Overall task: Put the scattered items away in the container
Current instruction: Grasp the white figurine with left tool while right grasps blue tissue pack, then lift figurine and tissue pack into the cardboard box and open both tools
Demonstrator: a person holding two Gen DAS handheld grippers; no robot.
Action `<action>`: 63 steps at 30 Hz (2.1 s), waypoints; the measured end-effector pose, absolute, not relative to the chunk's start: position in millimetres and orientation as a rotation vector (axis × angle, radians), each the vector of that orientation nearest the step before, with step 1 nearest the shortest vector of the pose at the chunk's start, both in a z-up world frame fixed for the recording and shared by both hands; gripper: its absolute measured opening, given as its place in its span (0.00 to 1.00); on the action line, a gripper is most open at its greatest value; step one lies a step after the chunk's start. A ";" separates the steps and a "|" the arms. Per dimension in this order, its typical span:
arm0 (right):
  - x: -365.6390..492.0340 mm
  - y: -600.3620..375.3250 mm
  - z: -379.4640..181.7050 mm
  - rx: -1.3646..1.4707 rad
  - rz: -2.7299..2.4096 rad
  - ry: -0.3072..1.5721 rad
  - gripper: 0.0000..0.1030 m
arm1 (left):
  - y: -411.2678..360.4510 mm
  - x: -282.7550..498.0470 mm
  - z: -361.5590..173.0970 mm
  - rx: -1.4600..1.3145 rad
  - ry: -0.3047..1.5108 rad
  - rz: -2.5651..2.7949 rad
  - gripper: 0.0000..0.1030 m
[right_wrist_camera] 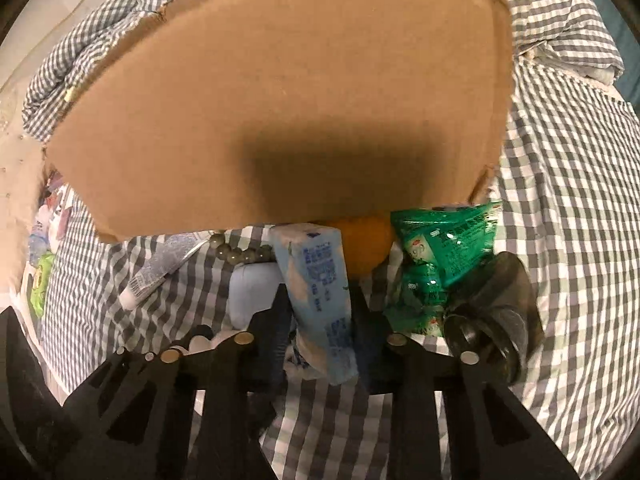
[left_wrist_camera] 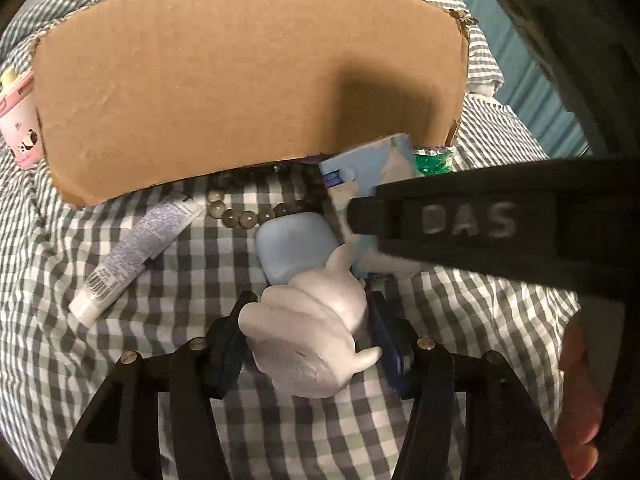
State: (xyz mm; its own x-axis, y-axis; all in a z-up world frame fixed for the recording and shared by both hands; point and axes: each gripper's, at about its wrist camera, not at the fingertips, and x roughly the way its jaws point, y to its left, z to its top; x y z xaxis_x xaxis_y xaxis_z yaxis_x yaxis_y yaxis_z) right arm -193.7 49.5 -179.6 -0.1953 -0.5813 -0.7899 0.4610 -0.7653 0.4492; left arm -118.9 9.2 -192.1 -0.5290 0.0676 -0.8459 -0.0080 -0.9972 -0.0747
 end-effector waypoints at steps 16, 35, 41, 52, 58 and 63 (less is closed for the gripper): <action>-158.8 99.5 -132.4 1.308 -2.099 -0.181 0.21 | 5.3 -85.1 -137.3 -1.499 0.091 2.882 0.56; -128.8 106.6 -101.6 1.249 -2.190 -0.065 0.21 | -30.7 -68.7 -103.1 -1.532 0.083 3.022 0.56; -134.0 108.1 -84.9 1.208 -2.205 -0.081 0.21 | -37.6 -80.9 -86.9 -1.507 0.067 3.067 0.56; -182.5 83.0 -9.3 1.048 -2.220 -0.066 0.21 | -40.4 -141.0 -2.6 -1.321 0.111 3.156 0.56; -232.6 49.7 -5.0 1.058 -2.210 -0.040 0.21 | -50.4 -197.4 2.9 -1.336 0.097 3.144 0.56; -265.5 29.8 -15.6 1.084 -2.207 -0.014 0.23 | -64.2 -235.3 -15.7 -1.405 0.071 3.127 0.56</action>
